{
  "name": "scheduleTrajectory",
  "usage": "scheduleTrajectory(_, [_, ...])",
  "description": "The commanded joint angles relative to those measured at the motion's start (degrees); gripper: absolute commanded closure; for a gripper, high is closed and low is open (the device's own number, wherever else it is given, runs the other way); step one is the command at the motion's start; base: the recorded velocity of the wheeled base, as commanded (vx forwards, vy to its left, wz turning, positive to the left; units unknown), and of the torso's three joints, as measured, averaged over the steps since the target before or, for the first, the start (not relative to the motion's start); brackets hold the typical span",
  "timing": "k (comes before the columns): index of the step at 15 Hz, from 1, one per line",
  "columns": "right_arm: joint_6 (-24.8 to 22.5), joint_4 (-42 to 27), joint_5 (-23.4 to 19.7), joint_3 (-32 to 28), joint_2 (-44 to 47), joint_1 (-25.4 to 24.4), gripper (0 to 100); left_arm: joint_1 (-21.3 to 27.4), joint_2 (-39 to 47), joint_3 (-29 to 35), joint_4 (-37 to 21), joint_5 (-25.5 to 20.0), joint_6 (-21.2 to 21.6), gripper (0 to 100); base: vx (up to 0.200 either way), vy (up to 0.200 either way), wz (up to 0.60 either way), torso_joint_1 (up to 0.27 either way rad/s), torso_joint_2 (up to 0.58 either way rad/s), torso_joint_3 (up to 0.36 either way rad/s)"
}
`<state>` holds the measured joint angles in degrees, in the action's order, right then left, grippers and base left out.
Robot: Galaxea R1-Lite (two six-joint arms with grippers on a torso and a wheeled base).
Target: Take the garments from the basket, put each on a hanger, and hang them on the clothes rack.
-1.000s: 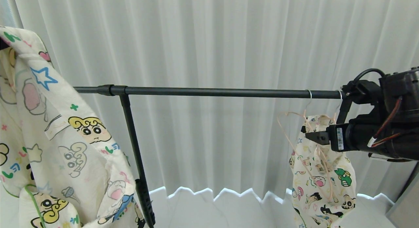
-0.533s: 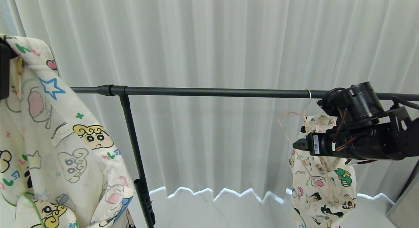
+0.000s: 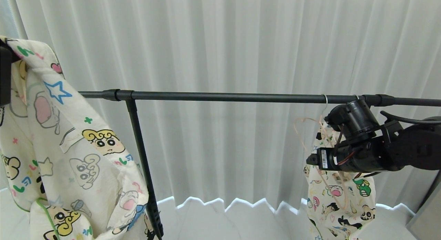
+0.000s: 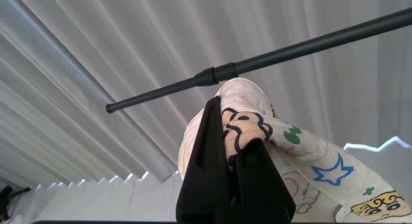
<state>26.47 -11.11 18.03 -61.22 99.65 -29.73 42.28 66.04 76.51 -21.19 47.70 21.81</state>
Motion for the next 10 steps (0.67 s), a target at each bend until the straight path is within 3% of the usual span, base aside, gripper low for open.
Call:
scheduleTrajectory(1, [0.0,0.0,0.4,0.0,1.3,0.0,100,0.0,0.1,0.0,0.0,0.0,0.0,100,0.000,0.000,0.00,0.000,0.00,0.000])
scheduleTrajectory(10, [0.1,0.0,2.3,0.0,0.5,0.0,100,0.0,0.1,0.0,0.0,0.0,0.0,100,0.000,0.000,0.00,0.000,0.00,0.000])
